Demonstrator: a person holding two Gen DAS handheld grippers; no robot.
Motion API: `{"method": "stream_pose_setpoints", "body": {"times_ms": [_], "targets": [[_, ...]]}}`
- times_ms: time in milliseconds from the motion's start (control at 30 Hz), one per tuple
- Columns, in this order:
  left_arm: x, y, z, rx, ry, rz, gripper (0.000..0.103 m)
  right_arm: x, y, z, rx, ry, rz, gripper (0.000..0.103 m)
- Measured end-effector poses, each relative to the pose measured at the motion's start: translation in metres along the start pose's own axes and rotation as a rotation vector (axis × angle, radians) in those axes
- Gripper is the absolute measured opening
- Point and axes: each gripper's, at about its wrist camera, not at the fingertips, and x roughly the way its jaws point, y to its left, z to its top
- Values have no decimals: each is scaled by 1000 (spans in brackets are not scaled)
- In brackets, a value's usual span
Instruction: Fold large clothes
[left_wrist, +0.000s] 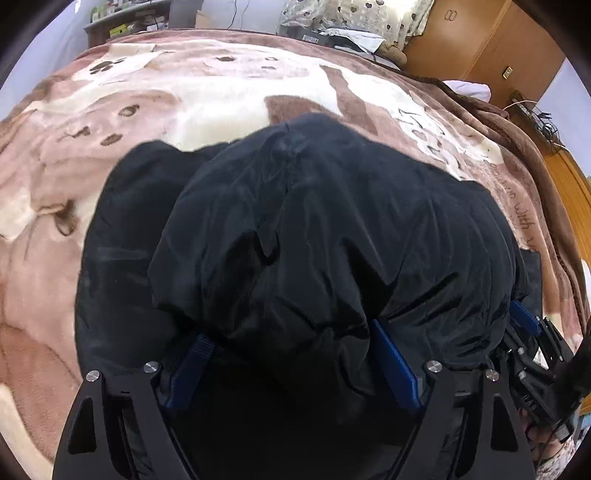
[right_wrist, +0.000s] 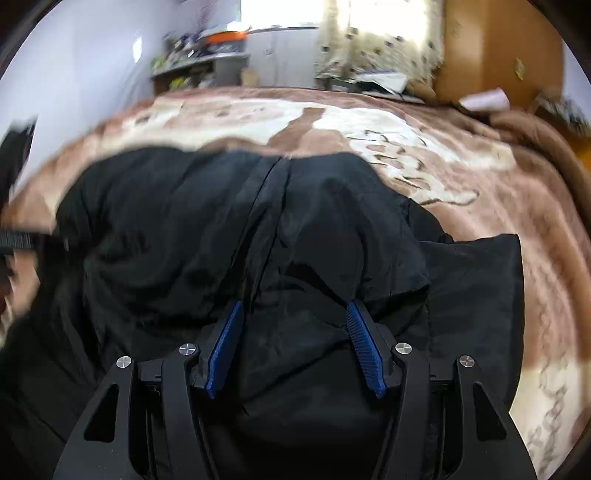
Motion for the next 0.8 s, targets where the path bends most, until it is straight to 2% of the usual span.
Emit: {"method": "stream_pose_setpoints", "body": {"times_ms": [167,267,367,400,467,600,667,800], "targets": [[3,-6,-5,26,-9,38,86,7,-11,-13,56,47,28,58],[2,-7,-5,13,7,46,86,7,-8,-14,54,63,14,58],[-13,-5,-8,-26,28,29,86,-2,-14,-10,106,98,31,58],[-22,-2,-10,-41,37,0,85,-8,-17,-7,136,100,39,58],[-44,3,-18,-46,27,-38,85,-39,-23,-5,190,51,55,58],[-102,11,-41,9,-42,-32,85,-113,-25,-11,182,-74,53,58],[-141,25,-65,6,-78,-65,85,-154,-27,-19,184,-106,61,59],[-193,42,-110,3,-100,-65,85,-228,-24,-51,181,-138,50,59]]}}
